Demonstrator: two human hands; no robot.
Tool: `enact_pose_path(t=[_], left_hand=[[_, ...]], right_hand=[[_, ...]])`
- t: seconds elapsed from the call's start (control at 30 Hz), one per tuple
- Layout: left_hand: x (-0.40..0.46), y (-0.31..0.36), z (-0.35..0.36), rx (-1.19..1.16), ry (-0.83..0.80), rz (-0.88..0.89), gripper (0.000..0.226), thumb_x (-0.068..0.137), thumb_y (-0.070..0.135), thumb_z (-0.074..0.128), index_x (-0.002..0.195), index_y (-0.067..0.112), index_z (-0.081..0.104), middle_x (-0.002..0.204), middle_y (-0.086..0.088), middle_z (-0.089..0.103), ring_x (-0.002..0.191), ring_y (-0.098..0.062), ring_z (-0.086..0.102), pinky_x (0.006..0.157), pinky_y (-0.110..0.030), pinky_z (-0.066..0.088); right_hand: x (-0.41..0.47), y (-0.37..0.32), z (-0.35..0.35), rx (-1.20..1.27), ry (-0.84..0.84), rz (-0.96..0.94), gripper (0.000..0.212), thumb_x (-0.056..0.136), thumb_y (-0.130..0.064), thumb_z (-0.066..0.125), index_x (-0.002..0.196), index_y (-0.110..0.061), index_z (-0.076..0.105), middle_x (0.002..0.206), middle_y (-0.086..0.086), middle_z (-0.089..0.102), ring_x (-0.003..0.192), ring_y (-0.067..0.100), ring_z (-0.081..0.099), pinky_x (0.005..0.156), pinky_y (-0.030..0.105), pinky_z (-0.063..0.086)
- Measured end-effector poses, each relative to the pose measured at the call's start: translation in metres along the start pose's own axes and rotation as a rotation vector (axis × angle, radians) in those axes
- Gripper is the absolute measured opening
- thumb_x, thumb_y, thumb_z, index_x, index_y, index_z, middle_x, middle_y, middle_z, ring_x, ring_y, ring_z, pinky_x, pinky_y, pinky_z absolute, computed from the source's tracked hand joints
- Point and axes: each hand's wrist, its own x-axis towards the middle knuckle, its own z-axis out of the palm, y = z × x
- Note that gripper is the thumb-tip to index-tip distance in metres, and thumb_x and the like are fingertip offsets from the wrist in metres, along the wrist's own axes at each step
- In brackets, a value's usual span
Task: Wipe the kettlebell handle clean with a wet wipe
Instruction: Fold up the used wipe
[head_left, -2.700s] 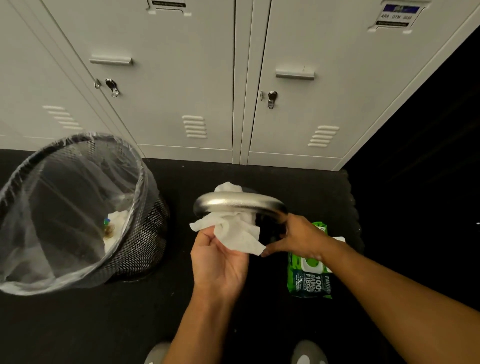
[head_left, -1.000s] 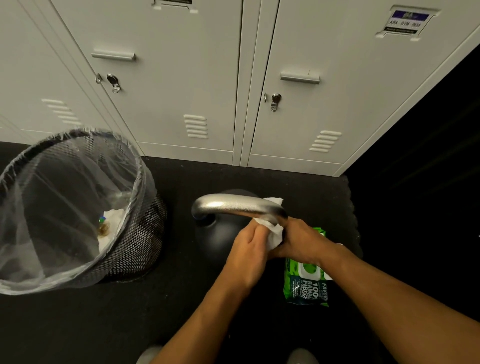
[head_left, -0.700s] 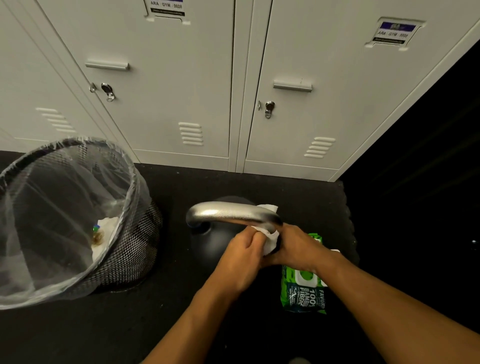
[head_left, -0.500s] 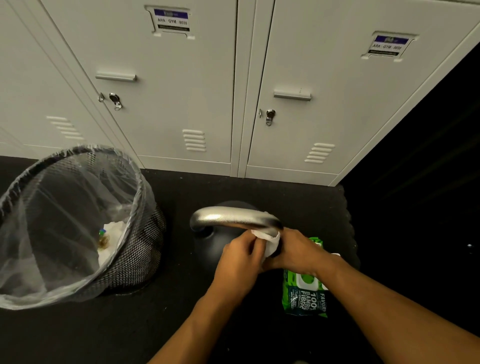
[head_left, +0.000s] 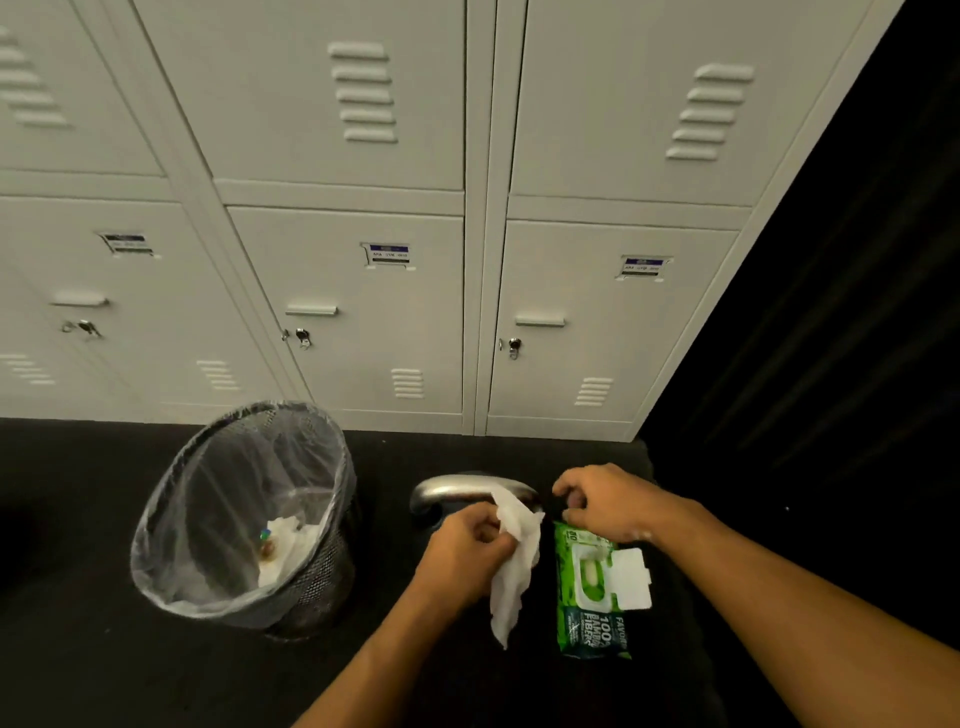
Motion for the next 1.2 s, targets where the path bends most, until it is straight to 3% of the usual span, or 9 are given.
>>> enact_pose_path(t=[0.13, 0.27, 0.37, 0.53, 0.63, 0.87, 1.0, 1.07, 1.2], left_hand=[[-0.021, 0.043, -0.027, -0.067, 0.034, 0.093, 0.018, 0.095, 0.014, 0.062, 0.103, 0.030, 0.066, 0.084, 0.003, 0.071, 0.081, -0.008, 0.069, 0.067, -0.023, 0.058], [-0.038, 0.087, -0.056, -0.032, 0.117, 0.220, 0.017, 0.093, 0.011, 0.063, 0.087, 0.027, 0.067, 0.061, 0.013, 0.062, 0.058, 0.004, 0.057, 0.059, -0.017, 0.047], [-0.053, 0.122, -0.076, -0.055, 0.132, 0.300, 0.018, 0.092, 0.009, 0.065, 0.083, 0.024, 0.070, 0.074, 0.006, 0.068, 0.063, 0.002, 0.063, 0.057, -0.012, 0.047], [-0.077, 0.177, -0.100, -0.129, 0.167, 0.419, 0.007, 0.090, 0.018, 0.071, 0.090, 0.018, 0.078, 0.090, -0.001, 0.075, 0.087, -0.019, 0.071, 0.072, -0.025, 0.059], [-0.094, 0.208, -0.111, -0.146, 0.229, 0.471, 0.011, 0.091, 0.020, 0.069, 0.093, 0.016, 0.079, 0.088, 0.001, 0.077, 0.087, -0.013, 0.072, 0.069, -0.016, 0.056], [-0.132, 0.258, -0.129, -0.496, 0.211, 0.532, 0.025, 0.095, 0.008, 0.055, 0.102, 0.009, 0.079, 0.101, -0.007, 0.078, 0.098, -0.020, 0.074, 0.090, -0.035, 0.058], [-0.140, 0.272, -0.138, -0.530, 0.254, 0.614, 0.030, 0.097, 0.003, 0.056, 0.124, 0.012, 0.064, 0.114, -0.009, 0.073, 0.103, -0.023, 0.072, 0.090, -0.040, 0.059], [-0.143, 0.278, -0.143, -0.561, 0.266, 0.602, 0.028, 0.095, 0.006, 0.063, 0.124, 0.010, 0.063, 0.116, -0.010, 0.071, 0.104, -0.024, 0.072, 0.089, -0.039, 0.059], [-0.158, 0.290, -0.151, -0.713, 0.127, 0.546, 0.022, 0.096, 0.009, 0.063, 0.116, 0.001, 0.067, 0.110, -0.018, 0.074, 0.102, -0.031, 0.073, 0.092, -0.041, 0.058]], right_hand=[[-0.036, -0.023, -0.037, 0.112, 0.101, -0.040, 0.033, 0.098, -0.023, 0.059, 0.130, -0.025, 0.065, 0.097, -0.014, 0.069, 0.085, 0.006, 0.070, 0.083, 0.025, 0.057], [-0.070, -0.057, -0.073, 0.260, 0.214, -0.141, 0.028, 0.103, -0.022, 0.058, 0.130, -0.024, 0.065, 0.102, -0.008, 0.069, 0.085, 0.012, 0.072, 0.082, 0.030, 0.062], [-0.097, -0.086, -0.103, 0.389, 0.313, -0.213, 0.025, 0.104, -0.024, 0.056, 0.127, -0.026, 0.067, 0.103, 0.000, 0.070, 0.085, 0.013, 0.073, 0.080, 0.028, 0.063], [-0.135, -0.127, -0.143, 0.564, 0.401, -0.330, 0.025, 0.103, -0.036, 0.058, 0.122, -0.026, 0.070, 0.109, -0.003, 0.071, 0.088, 0.014, 0.075, 0.082, 0.035, 0.064], [-0.152, -0.145, -0.160, 0.652, 0.423, -0.388, 0.022, 0.101, -0.033, 0.062, 0.119, -0.025, 0.072, 0.116, 0.000, 0.070, 0.098, 0.018, 0.073, 0.082, 0.037, 0.064], [-0.196, -0.178, -0.196, 0.860, 0.416, -0.536, 0.034, 0.091, -0.020, 0.078, 0.124, -0.019, 0.069, 0.112, 0.012, 0.073, 0.099, 0.022, 0.075, 0.086, 0.039, 0.062], [-0.209, -0.193, -0.211, 0.747, 0.604, -0.562, 0.033, 0.084, -0.009, 0.081, 0.114, -0.022, 0.071, 0.104, 0.005, 0.075, 0.093, 0.019, 0.076, 0.083, 0.035, 0.063], [-0.214, -0.199, -0.217, 0.707, 0.725, -0.569, 0.024, 0.084, -0.012, 0.082, 0.103, -0.022, 0.072, 0.098, 0.001, 0.075, 0.089, 0.017, 0.075, 0.082, 0.034, 0.063], [-0.225, -0.211, -0.222, 0.634, 0.907, -0.638, 0.009, 0.085, -0.015, 0.080, 0.088, -0.019, 0.073, 0.089, -0.004, 0.075, 0.084, 0.012, 0.073, 0.077, 0.033, 0.062]])
